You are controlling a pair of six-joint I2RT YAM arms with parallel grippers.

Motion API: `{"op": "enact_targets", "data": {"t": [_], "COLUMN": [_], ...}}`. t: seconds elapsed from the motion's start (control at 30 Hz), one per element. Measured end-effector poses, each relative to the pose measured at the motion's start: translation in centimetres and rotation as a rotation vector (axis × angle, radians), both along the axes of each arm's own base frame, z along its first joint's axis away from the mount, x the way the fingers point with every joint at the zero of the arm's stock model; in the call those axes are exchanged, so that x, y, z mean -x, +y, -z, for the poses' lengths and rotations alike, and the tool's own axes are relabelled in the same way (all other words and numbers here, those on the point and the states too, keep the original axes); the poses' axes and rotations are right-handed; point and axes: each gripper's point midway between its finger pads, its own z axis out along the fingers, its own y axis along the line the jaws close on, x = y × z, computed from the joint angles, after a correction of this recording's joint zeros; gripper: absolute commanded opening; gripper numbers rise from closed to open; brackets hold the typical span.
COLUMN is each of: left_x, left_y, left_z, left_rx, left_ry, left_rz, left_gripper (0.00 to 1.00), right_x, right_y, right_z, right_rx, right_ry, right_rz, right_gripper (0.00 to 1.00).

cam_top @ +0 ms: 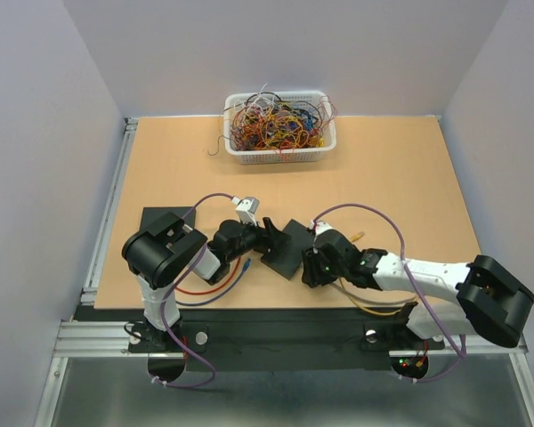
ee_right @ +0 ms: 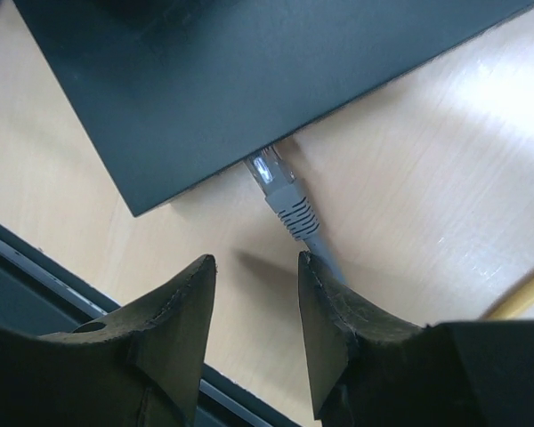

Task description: Insert the plug into the switch port

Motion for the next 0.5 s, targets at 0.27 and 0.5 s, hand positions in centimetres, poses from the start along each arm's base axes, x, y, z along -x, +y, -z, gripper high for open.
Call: {"op": "enact_targets", "data": {"t": [0.27, 0.5], "left_x": [0.0, 0.0], "left_y": [0.0, 0.0], "left_z": [0.0, 0.1], "left_rx": [0.001, 0.000], "left_ry": [0.001, 0.000], "left_rz": [0.005, 0.010], "left_gripper": [0.82, 0.82], "right_x": [0.1, -0.1], "right_y": [-0.2, -0.3], "right_z": [0.5, -2.5], "right_rx": [0.037, -0.022], "right_ry": [-0.011, -0.075], "right_rz": [0.016, 0.025], "right_gripper": [0.44, 0.45]}}
